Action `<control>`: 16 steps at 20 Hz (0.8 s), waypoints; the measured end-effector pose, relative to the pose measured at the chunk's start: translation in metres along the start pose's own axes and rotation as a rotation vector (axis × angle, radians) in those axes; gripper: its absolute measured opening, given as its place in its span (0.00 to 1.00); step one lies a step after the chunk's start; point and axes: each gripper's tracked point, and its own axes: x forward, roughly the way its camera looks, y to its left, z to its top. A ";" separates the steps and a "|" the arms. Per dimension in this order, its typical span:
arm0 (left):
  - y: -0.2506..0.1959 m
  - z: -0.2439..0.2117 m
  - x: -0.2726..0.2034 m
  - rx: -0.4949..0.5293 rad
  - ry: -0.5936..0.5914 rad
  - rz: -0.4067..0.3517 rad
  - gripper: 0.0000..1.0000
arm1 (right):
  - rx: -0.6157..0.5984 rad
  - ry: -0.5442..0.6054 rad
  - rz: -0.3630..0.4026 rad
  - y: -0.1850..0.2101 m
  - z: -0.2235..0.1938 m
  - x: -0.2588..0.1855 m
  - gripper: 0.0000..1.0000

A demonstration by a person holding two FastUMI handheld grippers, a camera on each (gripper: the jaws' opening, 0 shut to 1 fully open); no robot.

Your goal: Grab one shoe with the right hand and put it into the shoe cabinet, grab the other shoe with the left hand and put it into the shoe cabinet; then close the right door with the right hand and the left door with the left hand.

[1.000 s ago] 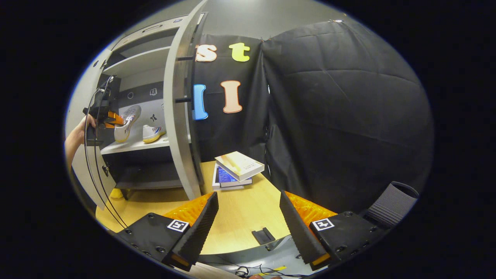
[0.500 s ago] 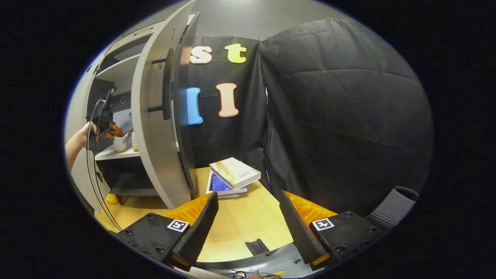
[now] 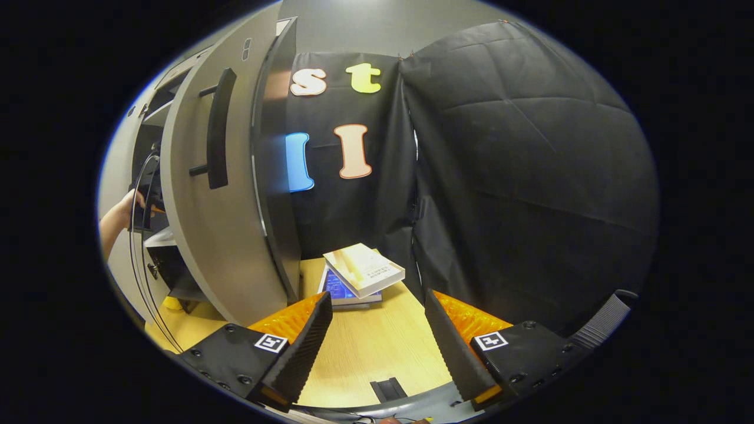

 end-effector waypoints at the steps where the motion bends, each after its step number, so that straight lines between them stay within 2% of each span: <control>1: 0.005 0.005 -0.011 0.016 -0.022 0.019 0.93 | 0.000 0.002 0.007 -0.002 0.001 0.002 0.99; 2: 0.004 0.012 -0.024 0.017 -0.058 0.013 0.95 | 0.001 -0.002 0.009 -0.004 0.005 0.003 0.99; 3: 0.003 0.021 -0.038 0.012 -0.109 0.002 0.94 | -0.006 -0.008 0.009 -0.006 0.011 0.003 0.99; 6: 0.009 0.050 -0.078 0.023 -0.311 -0.001 0.94 | -0.044 -0.073 -0.017 -0.016 0.043 -0.005 0.99; 8: -0.001 0.057 -0.102 0.024 -0.393 -0.064 0.94 | -0.038 -0.111 -0.024 -0.016 0.067 -0.015 0.99; 12: -0.012 0.049 -0.159 0.024 -0.461 -0.154 0.94 | -0.033 -0.199 -0.024 -0.010 0.113 -0.033 0.99; 13: -0.015 0.045 -0.169 0.025 -0.459 -0.184 0.94 | -0.039 -0.208 -0.027 -0.009 0.118 -0.037 0.93; 16: -0.029 0.030 -0.194 -0.019 -0.422 -0.279 0.94 | -0.032 -0.225 -0.025 0.002 0.131 -0.047 0.94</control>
